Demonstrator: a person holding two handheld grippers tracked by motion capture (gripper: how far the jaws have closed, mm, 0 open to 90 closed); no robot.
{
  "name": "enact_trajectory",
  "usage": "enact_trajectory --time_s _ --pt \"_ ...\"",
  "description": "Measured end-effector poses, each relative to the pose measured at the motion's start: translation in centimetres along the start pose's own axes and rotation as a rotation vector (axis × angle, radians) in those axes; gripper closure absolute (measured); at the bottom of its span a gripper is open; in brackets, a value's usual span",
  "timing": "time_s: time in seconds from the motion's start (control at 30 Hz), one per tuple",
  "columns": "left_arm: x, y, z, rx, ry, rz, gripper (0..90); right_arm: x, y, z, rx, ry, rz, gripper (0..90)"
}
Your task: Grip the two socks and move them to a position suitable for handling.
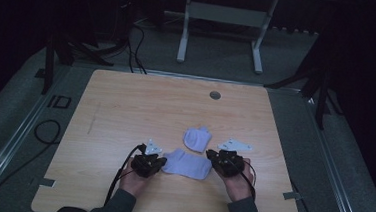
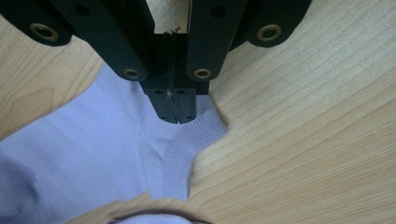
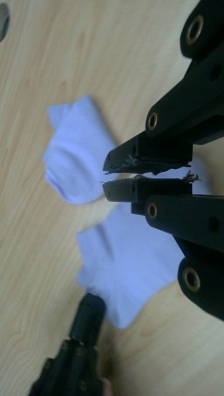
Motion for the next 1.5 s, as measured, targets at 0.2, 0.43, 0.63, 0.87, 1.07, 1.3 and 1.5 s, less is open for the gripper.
enact_trajectory --time_s 0.2,0.43,0.63,0.87,1.07,1.3,1.5 --pt "0.1 0.1 -0.2 0.002 0.000 -0.005 89.2 -2.7 0.7 2.4 0.025 -0.036 0.009 84.0" --pt "0.2 0.2 -0.2 0.000 0.002 -0.014 84.9 -6.0 1.6 4.5 0.010 -0.094 0.026 81.5" --pt "0.4 0.2 -0.2 -0.014 0.012 0.007 83.0 -8.3 1.9 6.1 0.010 -0.133 0.022 81.1" --pt "1.0 -0.1 0.1 -0.010 0.063 0.014 81.1 -10.1 2.2 6.8 -0.029 -0.155 0.027 78.3" --pt "1.1 -0.2 0.1 -0.008 0.067 0.022 80.1 -11.9 2.8 6.8 -0.066 -0.199 0.018 76.2" --pt "0.9 -0.2 0.1 -0.006 0.060 0.032 80.2 -13.0 2.8 6.5 -0.067 -0.233 0.013 76.6" --pt "0.9 -0.2 0.0 -0.006 0.055 0.037 80.4 -13.8 2.5 6.2 -0.076 -0.255 0.028 82.6"
Point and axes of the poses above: each handheld gripper's, and its own axes: x roughly backward along the jaws, z roughly out of its top, y roughly to its right, the point moved 1 cm from there along -x, roughly forward along the jaws, and after that the axes turned 12 degrees about z, right-handed, at the moved point
